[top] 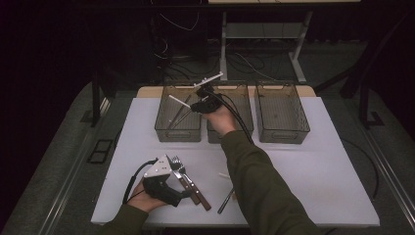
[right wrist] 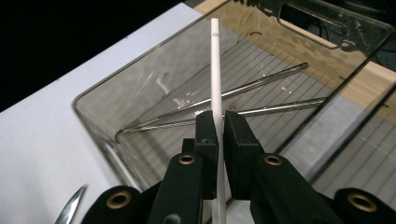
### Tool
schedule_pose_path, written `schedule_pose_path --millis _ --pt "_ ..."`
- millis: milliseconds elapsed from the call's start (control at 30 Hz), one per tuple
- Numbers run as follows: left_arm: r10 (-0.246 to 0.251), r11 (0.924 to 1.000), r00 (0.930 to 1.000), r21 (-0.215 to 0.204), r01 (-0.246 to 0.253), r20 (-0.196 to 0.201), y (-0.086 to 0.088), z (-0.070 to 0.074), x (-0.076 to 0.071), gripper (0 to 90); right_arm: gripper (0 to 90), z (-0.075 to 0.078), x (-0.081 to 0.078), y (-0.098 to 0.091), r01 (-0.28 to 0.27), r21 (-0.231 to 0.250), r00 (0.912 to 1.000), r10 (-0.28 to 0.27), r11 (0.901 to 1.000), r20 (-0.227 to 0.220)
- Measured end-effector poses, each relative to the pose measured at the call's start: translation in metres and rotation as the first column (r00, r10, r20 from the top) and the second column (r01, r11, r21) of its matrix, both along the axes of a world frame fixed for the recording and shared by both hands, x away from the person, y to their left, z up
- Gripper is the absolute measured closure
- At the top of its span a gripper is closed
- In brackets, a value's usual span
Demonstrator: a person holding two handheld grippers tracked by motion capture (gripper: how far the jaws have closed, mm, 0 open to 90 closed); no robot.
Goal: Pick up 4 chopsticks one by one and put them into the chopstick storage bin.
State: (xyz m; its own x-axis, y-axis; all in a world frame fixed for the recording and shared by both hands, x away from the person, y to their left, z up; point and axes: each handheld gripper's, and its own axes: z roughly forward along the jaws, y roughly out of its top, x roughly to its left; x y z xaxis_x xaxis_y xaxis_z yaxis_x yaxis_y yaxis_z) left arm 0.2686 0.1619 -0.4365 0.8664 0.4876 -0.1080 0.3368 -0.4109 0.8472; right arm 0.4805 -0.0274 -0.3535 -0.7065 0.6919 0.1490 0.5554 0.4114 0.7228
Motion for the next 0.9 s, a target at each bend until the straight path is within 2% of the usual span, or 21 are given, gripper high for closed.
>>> schedule_pose_path --millis 300,567,733,800,833,900 --pt "-0.004 1.0000 1.0000 -0.002 0.004 0.005 0.000 0.000 0.001 0.0 85.0 -0.010 0.018 0.024 0.024 -0.011 0.9995 -0.025 0.9996 -0.018" --pt "-0.009 1.0000 0.9999 -0.001 0.009 0.008 0.000 0.001 0.002 0.0 84.9 -0.019 0.030 0.036 0.052 -0.019 0.9979 -0.052 0.9985 -0.037" --pt "-0.009 0.9999 0.9999 -0.005 0.009 0.009 0.000 0.001 0.002 0.0 84.6 -0.023 0.032 0.047 0.066 -0.049 0.9970 -0.068 0.9966 -0.037" --pt "-0.011 0.9999 0.9999 -0.005 0.012 0.012 0.000 0.001 0.002 0.0 81.8 -0.025 0.033 0.047 0.076 -0.042 0.9961 -0.078 0.9962 -0.042" --pt "-0.012 0.9999 0.9998 -0.002 0.012 0.013 0.000 0.001 0.002 0.0 75.4 -0.025 0.033 0.047 0.082 -0.036 0.9958 -0.084 0.9960 -0.038" --pt "-0.013 0.9999 0.9998 -0.007 0.013 0.014 0.000 0.001 0.002 0.0 68.6 -0.022 0.032 0.046 0.086 -0.023 0.9958 -0.087 0.9960 -0.030"
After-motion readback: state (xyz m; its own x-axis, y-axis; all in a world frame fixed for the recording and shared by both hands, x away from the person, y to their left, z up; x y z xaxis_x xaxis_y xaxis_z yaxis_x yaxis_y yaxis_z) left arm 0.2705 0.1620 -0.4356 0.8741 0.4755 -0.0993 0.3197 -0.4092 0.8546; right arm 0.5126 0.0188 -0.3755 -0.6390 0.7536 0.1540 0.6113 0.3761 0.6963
